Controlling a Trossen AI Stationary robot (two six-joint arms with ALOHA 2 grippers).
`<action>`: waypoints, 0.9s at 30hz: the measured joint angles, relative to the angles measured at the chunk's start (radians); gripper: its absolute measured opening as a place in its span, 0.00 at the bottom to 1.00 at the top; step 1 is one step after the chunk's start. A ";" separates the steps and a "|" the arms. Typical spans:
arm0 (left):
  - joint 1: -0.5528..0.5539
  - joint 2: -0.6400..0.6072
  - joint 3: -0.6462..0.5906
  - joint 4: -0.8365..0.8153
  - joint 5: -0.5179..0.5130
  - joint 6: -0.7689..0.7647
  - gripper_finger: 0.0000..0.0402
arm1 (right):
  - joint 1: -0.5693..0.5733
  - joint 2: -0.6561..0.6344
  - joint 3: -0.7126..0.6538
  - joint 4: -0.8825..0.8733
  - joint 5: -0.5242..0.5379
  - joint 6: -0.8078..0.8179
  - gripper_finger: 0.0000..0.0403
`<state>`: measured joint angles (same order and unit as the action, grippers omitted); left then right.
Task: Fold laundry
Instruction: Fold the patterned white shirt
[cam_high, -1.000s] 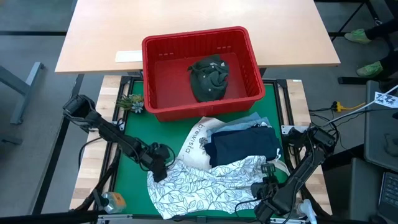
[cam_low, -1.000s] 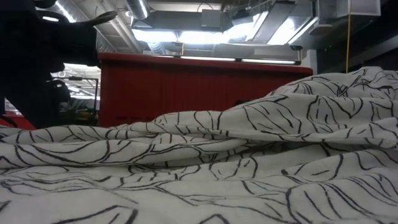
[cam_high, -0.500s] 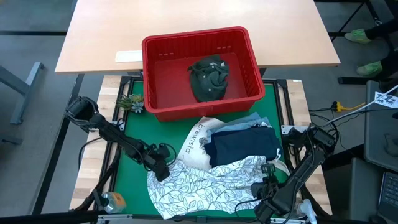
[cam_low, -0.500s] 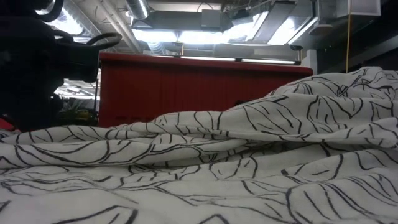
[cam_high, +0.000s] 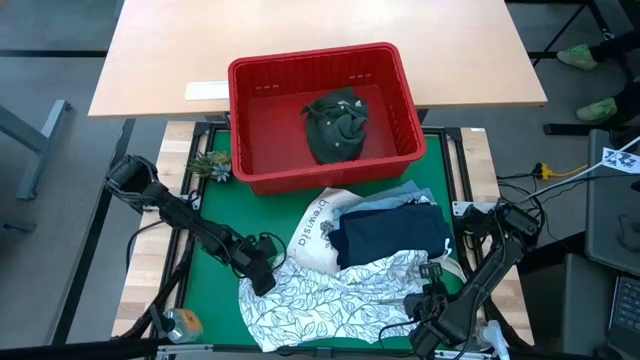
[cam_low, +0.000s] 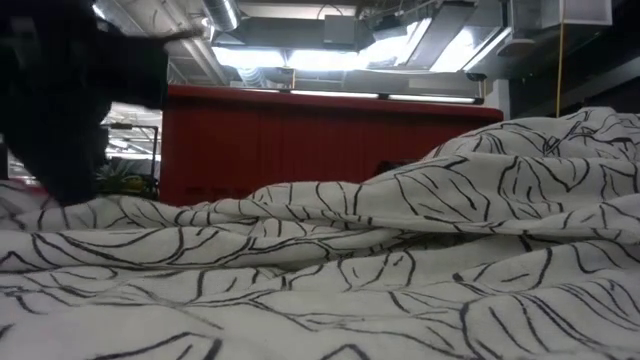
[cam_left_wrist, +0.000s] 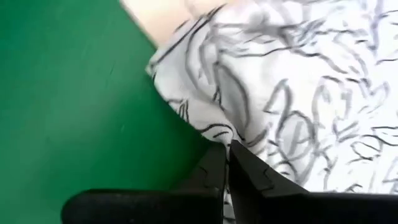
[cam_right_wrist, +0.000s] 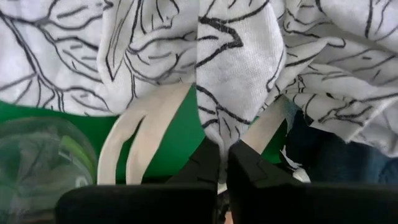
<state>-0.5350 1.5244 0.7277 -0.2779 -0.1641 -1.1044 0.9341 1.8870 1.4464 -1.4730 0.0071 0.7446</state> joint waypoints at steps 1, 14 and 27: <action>0.000 -0.006 0.015 -0.025 -0.004 0.012 0.01 | -0.007 -0.004 0.000 -0.005 0.000 -0.005 0.02; -0.078 -0.121 0.219 -0.558 -0.141 -0.040 0.00 | -0.161 -0.191 -0.001 -0.102 0.187 0.005 0.02; -0.127 -0.124 0.206 -0.619 -0.160 -0.099 0.02 | -0.311 -0.269 -0.007 -0.090 0.204 -0.070 0.03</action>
<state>-0.6624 1.4005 0.9341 -0.8968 -0.3244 -1.2037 0.6233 1.6182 1.4391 -1.5625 0.2108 0.6744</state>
